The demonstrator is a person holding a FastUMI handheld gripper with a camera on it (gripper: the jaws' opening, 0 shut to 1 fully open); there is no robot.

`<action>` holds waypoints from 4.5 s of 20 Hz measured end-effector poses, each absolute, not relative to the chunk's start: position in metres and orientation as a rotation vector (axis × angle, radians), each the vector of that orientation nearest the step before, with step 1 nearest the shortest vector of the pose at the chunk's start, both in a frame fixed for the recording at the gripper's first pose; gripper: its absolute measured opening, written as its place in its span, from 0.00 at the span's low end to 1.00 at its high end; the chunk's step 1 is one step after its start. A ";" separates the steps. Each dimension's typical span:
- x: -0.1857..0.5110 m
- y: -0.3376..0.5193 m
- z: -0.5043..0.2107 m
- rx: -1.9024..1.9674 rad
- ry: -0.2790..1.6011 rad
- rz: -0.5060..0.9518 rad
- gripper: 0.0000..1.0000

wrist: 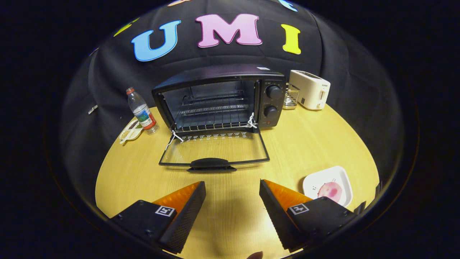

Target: Open the toaster oven, put the food inside, and close the toaster oven door.

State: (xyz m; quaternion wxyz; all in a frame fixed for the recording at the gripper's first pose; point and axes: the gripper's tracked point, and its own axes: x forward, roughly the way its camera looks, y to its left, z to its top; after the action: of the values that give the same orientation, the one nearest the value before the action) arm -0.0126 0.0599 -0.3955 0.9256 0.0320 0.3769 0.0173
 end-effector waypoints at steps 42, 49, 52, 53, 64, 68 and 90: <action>-0.039 -0.262 -0.490 0.174 1.262 0.059 0.97; -0.039 -0.248 -0.504 0.259 1.398 0.078 0.84; -0.047 -0.240 -0.508 0.255 1.451 0.100 0.50; -0.047 -0.239 -0.508 0.238 1.451 0.110 0.42; -0.053 -0.202 -0.484 0.754 1.407 0.167 0.05; -0.061 -0.179 -0.463 0.886 1.336 0.118 0.05; 0.082 0.046 -0.421 1.408 0.804 -0.314 0.05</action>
State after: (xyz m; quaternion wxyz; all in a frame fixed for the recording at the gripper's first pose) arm 0.0819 0.0459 -0.4211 0.6778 0.6268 0.3580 -0.1397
